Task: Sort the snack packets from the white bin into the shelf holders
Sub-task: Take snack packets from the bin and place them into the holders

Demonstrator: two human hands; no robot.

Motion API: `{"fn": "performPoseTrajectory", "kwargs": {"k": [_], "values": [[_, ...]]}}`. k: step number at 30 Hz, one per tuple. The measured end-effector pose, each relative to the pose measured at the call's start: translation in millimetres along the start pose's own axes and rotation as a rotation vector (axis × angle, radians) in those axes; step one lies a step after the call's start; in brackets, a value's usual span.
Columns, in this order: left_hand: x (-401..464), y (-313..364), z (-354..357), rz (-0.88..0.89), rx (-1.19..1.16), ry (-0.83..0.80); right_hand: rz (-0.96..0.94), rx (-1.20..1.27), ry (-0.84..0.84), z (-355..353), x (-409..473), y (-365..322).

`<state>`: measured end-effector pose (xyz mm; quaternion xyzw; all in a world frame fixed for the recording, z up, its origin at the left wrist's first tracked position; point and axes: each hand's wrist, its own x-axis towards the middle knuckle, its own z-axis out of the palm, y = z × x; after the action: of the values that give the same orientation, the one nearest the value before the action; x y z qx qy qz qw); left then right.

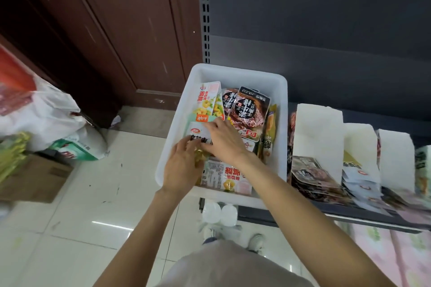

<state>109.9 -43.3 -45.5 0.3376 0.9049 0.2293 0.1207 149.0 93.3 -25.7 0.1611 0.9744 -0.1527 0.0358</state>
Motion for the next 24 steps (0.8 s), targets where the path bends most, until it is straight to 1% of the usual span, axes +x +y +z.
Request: {"fn": "performPoseTrajectory", "kwargs": {"k": [3, 6, 8, 10, 12, 14, 15, 16, 18, 20, 22, 24], "values": [[3, 1, -2, -0.015, -0.034, -0.018, 0.033, -0.062, 0.018, 6, 5, 0], [6, 3, -5, -0.056, -0.015, -0.072, 0.066, -0.021, 0.015, 7, 8, 1], [6, 8, -8, -0.030, 0.027, -0.091, 0.096, 0.080, 0.000, -2, 5, 3], [5, 12, -16, 0.019, 0.012, -0.105, 0.135, 0.270, -0.036, -17, -2, 8], [2, 14, -29, 0.045, -0.121, -0.050, 0.137, 0.444, -0.021, -33, -12, 15], [0, 13, -41, 0.055, -0.272, 0.101, 0.133, 0.578, 0.043, -44, -23, 24], [0, 13, -46, 0.048, -0.329, 0.155, 0.146, 0.633, 0.081, -48, -28, 29], [1, 16, -49, 0.033, -0.386, 0.167, 0.164, 0.684, 0.117, -51, -33, 32], [4, 26, -52, 0.001, -0.502, 0.112, 0.187, 0.801, 0.143, -57, -41, 39], [8, 34, -51, 0.001, -0.552, 0.038, 0.189, 0.884, 0.095, -63, -46, 43], [10, 43, -49, 0.040, -0.564, -0.031, 0.209, 0.900, 0.057, -70, -53, 47], [11, 52, -45, 0.098, -0.601, -0.092, 0.212, 0.832, 0.029, -77, -64, 56]]}}
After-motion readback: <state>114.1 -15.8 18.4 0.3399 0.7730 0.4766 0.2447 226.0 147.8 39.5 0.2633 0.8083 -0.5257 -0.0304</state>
